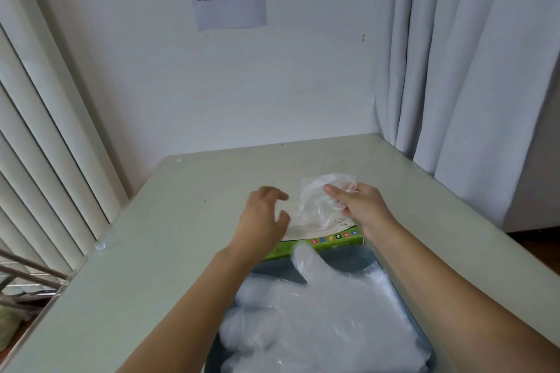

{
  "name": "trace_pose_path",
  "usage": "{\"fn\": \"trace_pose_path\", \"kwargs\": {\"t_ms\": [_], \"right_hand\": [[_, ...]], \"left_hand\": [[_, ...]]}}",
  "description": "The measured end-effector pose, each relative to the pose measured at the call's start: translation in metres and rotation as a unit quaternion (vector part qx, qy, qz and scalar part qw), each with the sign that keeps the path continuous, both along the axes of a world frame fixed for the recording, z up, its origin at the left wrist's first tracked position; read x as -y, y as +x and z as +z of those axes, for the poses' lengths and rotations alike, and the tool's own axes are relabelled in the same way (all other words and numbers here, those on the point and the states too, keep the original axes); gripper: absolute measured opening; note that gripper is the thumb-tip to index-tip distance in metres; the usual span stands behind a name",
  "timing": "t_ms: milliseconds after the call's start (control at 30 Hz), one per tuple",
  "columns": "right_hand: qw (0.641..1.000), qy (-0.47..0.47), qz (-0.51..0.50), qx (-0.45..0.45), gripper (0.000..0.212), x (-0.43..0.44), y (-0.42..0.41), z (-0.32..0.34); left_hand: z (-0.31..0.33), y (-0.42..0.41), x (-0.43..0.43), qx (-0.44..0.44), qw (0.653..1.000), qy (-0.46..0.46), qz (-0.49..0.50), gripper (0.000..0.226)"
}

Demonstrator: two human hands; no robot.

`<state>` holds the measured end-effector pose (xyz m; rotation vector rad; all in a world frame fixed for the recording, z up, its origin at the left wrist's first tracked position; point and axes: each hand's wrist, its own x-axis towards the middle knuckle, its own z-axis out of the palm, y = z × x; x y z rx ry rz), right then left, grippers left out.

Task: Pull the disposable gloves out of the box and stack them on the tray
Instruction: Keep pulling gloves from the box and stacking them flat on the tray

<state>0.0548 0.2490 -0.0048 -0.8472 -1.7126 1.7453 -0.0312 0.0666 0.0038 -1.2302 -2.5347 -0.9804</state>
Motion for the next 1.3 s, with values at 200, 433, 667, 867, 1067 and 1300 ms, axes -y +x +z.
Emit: {"fn": "trace_pose_path", "kwargs": {"t_ms": [200,433,667,867,1067,1300], "right_hand": [[0.997,0.074,0.003,-0.023,0.017,0.012,-0.003,0.013],[0.968,0.16,-0.066,-0.182,0.026,0.021,0.018,0.046],[0.956,0.152,-0.022,-0.249,0.017,0.032,0.054,0.117],[0.968,0.066,0.08,-0.231,0.02,0.047,0.087,0.142],[0.964,-0.023,0.103,-0.243,0.013,0.071,0.11,0.141],[0.95,-0.109,0.092,-0.279,0.009,0.088,0.131,0.121]], "left_hand": [[-0.018,0.009,-0.015,0.075,0.934,-0.324,-0.132,0.047],[-0.023,0.01,-0.017,0.087,0.927,-0.343,-0.12,0.048],[-0.001,0.004,-0.014,0.244,0.957,-0.135,-0.077,0.032],[0.052,0.022,0.002,0.402,0.875,0.234,-0.132,0.03],[0.074,0.064,0.026,0.521,0.787,0.198,-0.262,0.086],[0.061,0.113,0.052,0.481,0.831,0.177,-0.217,0.031]]}}
